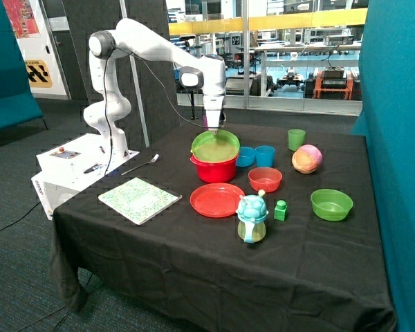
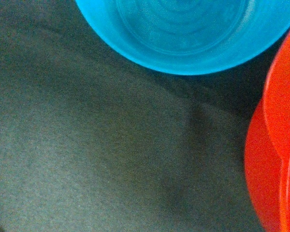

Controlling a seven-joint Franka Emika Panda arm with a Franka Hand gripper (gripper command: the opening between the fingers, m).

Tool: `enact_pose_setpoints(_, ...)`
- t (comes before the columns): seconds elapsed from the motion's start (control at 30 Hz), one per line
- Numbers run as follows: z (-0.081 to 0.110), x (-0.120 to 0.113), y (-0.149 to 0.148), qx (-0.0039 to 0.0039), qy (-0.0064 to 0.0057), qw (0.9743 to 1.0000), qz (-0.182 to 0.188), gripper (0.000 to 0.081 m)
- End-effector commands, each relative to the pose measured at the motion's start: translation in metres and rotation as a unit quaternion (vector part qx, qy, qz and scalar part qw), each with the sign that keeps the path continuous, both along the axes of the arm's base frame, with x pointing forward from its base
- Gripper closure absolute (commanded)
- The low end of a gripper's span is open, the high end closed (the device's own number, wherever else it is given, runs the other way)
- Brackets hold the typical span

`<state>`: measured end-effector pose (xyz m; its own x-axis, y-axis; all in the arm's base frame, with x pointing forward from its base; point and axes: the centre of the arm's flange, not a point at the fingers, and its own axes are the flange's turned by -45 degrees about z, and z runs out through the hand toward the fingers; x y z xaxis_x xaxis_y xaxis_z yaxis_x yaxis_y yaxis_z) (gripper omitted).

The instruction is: Hide the teddy bear in the red bowl

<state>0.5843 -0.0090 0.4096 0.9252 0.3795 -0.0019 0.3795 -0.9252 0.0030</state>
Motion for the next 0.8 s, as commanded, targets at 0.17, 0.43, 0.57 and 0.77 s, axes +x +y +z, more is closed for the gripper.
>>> enact_pose_setpoints(0.17,0.001,-0.001,-0.008,0.00176,-0.0003,1.0000,-0.009,0.0035)
enact_pose_setpoints(0.43,-0.004,-0.004,-0.012,0.00176,-0.0003,0.9999,-0.012,0.0012)
enact_pose_setpoints(0.57,-0.003,-0.007,-0.014,0.00176,-0.0003,0.9999,-0.013,0.0022)
enact_pose_setpoints(0.77,0.004,-0.011,-0.019,0.00176,-0.0003,0.9999,-0.015,0.0037)
